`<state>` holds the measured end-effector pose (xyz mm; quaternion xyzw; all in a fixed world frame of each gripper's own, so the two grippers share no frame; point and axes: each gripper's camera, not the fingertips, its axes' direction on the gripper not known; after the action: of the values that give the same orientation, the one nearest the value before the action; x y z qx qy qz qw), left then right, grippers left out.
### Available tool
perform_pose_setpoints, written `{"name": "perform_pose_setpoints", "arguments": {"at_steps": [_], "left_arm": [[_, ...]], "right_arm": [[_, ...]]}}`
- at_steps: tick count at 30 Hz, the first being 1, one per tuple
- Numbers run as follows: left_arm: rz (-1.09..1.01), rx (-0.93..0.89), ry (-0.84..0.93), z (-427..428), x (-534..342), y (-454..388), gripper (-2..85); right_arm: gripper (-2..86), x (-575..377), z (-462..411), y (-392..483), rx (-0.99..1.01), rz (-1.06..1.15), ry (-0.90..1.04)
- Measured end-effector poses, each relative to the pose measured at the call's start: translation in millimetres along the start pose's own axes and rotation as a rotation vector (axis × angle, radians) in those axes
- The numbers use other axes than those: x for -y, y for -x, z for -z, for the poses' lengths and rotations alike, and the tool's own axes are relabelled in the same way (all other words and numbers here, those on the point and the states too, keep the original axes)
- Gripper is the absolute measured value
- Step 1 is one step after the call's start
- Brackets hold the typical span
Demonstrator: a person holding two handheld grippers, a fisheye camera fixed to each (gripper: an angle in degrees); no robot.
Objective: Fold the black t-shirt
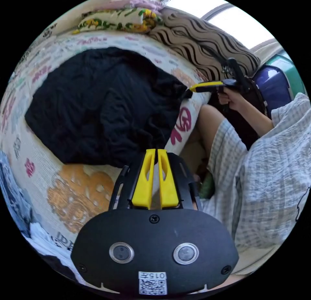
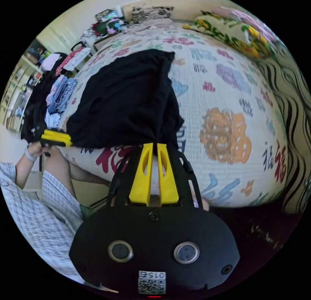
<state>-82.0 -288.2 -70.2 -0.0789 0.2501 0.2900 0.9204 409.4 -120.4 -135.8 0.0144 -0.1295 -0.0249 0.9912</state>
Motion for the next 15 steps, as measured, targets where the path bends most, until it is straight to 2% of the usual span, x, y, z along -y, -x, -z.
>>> {"name": "perform_pose_setpoints", "arguments": {"at_steps": [2,6,8,10,15], "left_arm": [[-0.031,-0.004,-0.018,4.2,7.5,-14.2,3.8],[-0.182,0.154,-0.12,23.4,69.1,-55.8,6.4],[-0.282,0.185,-0.109,14.2,107.1,-78.7,7.7],[-0.455,0.206,-0.061,-12.5,153.3,-118.5,8.7],[-0.644,0.242,0.169,-95.6,210.2,-187.2,9.0]], "right_arm": [[2.8,-14.9,-0.5,-7.8,0.013,-0.053,0.0],[4.3,-38.7,-3.8,-20.7,0.044,-0.109,0.002],[4.8,-46.4,-5.8,-24.3,0.053,-0.123,0.003],[5.1,-58.1,-6.1,-29.9,0.07,-0.147,-0.008],[5.0,-88.8,-0.8,-48.8,0.1,-0.21,-0.033]]}}
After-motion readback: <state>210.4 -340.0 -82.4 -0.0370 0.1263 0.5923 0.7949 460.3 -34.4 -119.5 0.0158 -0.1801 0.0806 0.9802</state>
